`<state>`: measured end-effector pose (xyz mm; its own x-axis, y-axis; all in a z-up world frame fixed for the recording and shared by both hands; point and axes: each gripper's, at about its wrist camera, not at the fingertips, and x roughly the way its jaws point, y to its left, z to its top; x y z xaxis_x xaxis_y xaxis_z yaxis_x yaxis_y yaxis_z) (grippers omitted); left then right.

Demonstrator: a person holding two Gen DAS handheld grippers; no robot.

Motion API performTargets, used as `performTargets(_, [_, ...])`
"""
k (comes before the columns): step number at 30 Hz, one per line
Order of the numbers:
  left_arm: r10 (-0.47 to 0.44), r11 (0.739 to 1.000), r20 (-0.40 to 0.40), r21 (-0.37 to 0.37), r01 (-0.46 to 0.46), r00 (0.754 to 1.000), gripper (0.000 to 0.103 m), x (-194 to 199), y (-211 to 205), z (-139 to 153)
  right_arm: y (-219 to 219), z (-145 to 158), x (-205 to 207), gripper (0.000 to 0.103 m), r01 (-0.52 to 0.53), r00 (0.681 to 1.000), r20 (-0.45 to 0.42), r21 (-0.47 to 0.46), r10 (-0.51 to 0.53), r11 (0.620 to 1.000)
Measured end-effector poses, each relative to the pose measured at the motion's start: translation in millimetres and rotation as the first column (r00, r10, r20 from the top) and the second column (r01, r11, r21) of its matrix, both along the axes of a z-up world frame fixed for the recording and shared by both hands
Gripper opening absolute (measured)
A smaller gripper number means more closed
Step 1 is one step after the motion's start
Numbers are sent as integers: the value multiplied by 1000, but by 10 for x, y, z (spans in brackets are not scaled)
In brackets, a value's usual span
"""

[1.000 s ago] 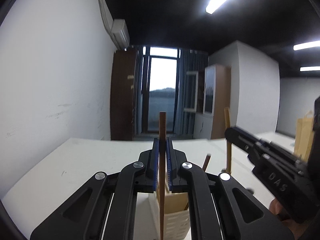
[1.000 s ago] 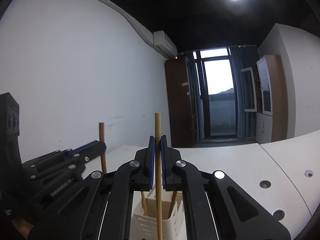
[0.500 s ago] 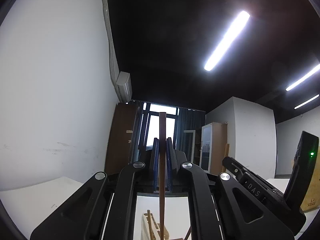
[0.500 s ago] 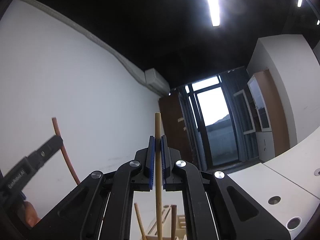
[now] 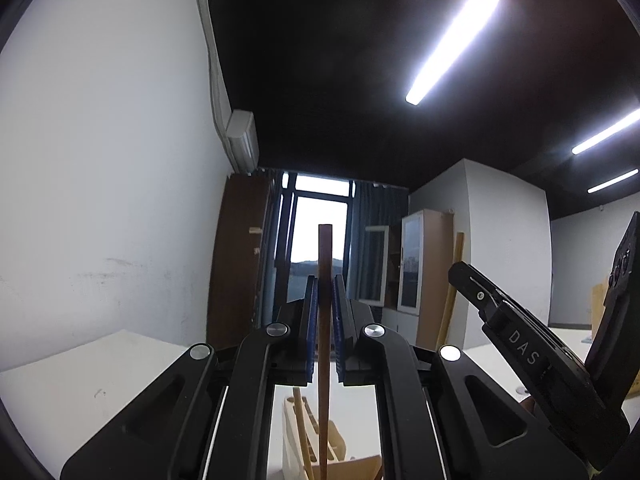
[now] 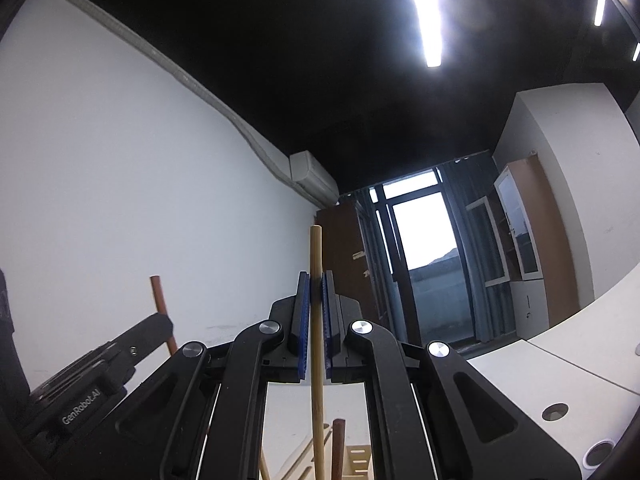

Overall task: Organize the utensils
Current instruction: 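Lift the wooden chopstick upright and lower it into the holder, then open the right gripper to release the chopstick in the holder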

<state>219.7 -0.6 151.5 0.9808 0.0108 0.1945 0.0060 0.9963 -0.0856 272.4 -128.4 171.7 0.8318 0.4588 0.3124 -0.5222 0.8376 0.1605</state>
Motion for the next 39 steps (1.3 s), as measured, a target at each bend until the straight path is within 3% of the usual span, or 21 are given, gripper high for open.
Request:
performTargets(13, [-70, 996, -144, 37, 76, 987, 7, 168, 139, -250, -44, -189, -45, 7, -6, 998, -65, -79, 1, 997])
performTargets(37, [-140, 989, -261, 5, 146, 955, 7, 141, 372, -434, -37, -347, 120, 8, -69, 972, -236, -207, 19, 976])
performTargets(39, [-133, 990, -263, 4, 139, 956, 18, 126, 384, -437, -29, -360, 122, 8, -71, 971, -238, -221, 17, 973])
